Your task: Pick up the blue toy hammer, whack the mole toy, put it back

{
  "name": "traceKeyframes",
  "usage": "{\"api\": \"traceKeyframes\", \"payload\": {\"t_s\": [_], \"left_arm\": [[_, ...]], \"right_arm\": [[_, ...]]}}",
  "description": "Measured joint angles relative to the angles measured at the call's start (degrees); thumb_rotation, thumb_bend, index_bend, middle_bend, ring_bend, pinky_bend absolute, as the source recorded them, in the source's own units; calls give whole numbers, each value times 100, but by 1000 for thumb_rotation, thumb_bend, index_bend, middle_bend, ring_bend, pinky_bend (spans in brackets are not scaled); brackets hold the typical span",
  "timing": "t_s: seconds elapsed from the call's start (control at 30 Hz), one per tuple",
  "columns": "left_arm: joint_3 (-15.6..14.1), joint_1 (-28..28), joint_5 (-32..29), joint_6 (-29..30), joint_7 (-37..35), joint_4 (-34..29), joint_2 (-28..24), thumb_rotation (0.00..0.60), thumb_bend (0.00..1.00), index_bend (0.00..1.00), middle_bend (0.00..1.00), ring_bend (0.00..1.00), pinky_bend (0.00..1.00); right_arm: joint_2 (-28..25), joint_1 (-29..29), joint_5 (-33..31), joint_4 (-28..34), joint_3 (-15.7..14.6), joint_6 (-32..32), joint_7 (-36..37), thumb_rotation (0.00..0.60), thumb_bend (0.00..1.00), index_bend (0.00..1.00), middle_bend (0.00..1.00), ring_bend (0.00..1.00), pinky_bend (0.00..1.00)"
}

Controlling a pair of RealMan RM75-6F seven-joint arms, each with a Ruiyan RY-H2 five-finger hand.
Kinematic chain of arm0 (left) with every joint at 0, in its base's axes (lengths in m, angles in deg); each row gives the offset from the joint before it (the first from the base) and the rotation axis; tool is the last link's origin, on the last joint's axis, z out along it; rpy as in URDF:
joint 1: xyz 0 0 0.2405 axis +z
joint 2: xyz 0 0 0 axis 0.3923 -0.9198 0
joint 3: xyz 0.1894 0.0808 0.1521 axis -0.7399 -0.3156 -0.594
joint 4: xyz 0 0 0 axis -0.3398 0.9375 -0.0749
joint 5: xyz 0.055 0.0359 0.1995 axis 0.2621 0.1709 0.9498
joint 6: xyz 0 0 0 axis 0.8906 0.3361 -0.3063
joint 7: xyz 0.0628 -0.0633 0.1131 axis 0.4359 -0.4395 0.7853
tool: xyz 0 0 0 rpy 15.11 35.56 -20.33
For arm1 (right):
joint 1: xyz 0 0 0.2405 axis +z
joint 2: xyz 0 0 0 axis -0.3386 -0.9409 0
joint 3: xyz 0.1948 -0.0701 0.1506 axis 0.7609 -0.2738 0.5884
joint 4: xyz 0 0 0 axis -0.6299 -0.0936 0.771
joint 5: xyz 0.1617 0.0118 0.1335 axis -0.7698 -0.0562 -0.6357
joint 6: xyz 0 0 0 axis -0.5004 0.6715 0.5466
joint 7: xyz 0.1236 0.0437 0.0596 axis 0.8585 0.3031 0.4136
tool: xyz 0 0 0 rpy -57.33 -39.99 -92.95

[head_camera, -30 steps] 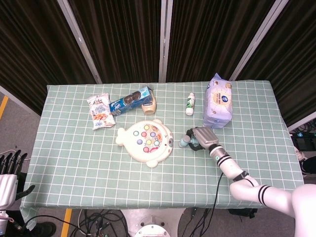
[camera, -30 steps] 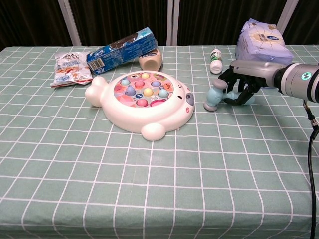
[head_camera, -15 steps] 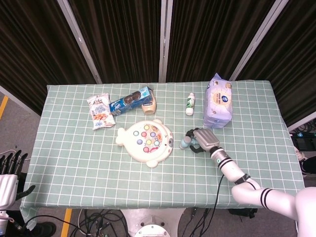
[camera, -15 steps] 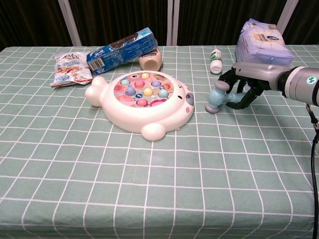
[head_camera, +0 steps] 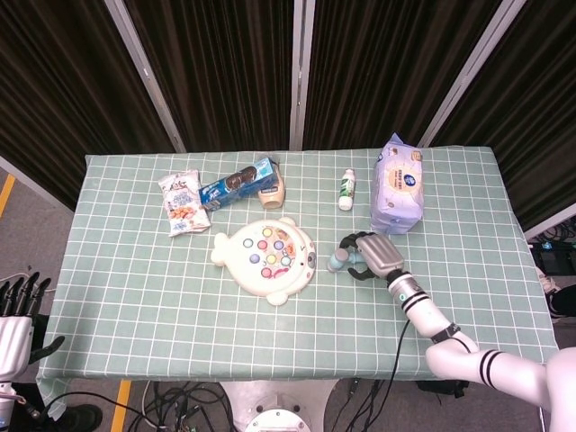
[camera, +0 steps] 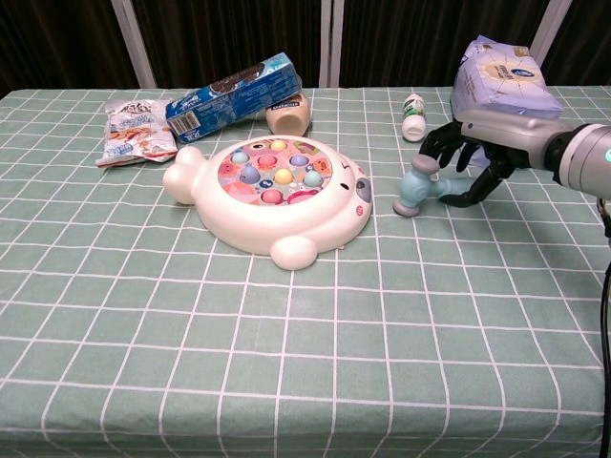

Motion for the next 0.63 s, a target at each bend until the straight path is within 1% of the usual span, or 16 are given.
{"api": "traceKeyframes", "payload": {"t_s": [0.2,0.33,0.4,0.47,0.57,0.63], "left_arm": [[19,-16,22,27,-53,49,12,600,57,86,35,0,0],[36,-5,0,52,-122,130,44,600,56,86,35,0,0],[55,-9,-15,59,-144,191,84,600,57,86,35,0,0],[84,-22,-22,73,-161,275,152,600,57,86,36,0,0],[115,-71,-6,70,-194,387,235,600,57,86,36,0,0],[126,-102,17,64,-194,407,254,600,57,86,35,0,0]], "right_arm": [[-206,-231,158,316,-28,-480,-277,600,204,303,285,222,266],[-435,-520,391,665,-78,-1112,-387,600,212,299,291,223,265],[-601,-729,551,884,-129,-1521,-403,600,211,290,288,217,266],[-836,-1043,768,1147,-219,-2087,-411,600,212,278,281,196,260],[-1196,-1606,1101,1459,-406,-2987,-418,600,219,256,257,145,204],[-1468,-2091,1321,1641,-590,-3595,-398,600,223,249,245,121,171]]}}
